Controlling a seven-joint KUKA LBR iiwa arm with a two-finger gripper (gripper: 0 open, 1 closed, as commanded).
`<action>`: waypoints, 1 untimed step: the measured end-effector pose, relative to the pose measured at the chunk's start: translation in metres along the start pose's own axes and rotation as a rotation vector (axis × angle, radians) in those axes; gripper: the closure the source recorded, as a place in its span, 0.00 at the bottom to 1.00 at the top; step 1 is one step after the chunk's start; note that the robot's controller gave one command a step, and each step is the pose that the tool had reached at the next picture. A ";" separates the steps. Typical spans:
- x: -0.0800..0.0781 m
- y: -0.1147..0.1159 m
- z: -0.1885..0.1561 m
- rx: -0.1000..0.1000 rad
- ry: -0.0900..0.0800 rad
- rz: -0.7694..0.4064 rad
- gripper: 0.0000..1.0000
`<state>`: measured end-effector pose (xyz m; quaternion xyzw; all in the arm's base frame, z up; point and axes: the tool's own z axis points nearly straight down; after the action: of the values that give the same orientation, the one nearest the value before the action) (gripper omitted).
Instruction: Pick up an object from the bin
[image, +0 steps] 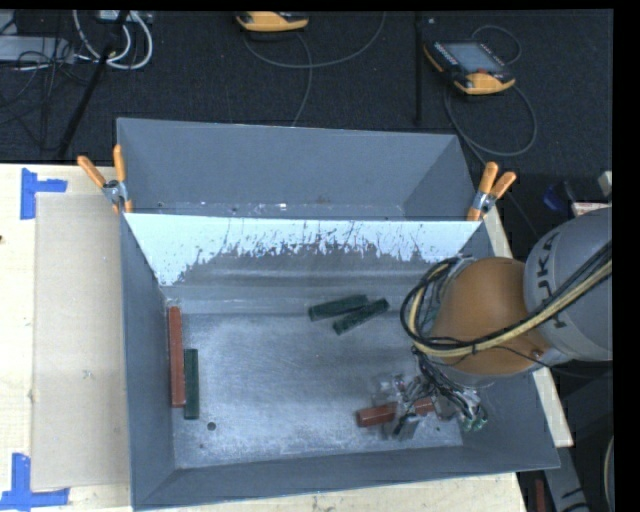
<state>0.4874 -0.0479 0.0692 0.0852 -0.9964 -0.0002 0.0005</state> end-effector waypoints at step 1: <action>-0.001 -0.012 -0.132 0.003 -0.008 -0.100 1.00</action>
Offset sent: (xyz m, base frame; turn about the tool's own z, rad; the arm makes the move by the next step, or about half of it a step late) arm 0.0009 -0.0115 0.1288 -0.1011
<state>0.4901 -0.0594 0.2015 0.1348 -0.9909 0.0009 -0.0039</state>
